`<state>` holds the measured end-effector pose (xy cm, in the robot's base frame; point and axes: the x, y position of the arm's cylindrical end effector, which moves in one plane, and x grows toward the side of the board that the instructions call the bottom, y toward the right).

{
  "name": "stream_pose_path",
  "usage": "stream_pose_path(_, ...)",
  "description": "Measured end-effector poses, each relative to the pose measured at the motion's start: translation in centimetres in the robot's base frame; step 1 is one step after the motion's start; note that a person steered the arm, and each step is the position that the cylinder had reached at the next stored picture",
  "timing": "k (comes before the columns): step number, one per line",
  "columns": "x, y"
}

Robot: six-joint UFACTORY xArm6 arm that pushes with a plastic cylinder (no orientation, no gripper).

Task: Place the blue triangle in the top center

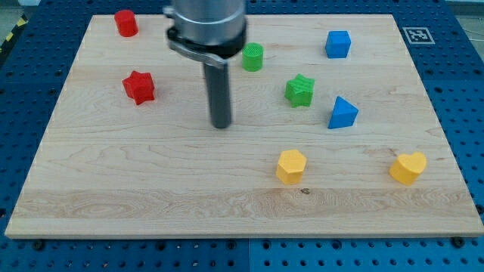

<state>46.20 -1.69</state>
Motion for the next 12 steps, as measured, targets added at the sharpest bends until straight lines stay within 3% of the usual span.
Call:
stream_pose_path(2,2.1,11.3)
stream_pose_path(5,0.9,16.1)
stream_pose_path(8,-3.2,17.0)
stream_pose_path(10,-3.9,21.0)
stream_pose_path(12,-6.0,15.6)
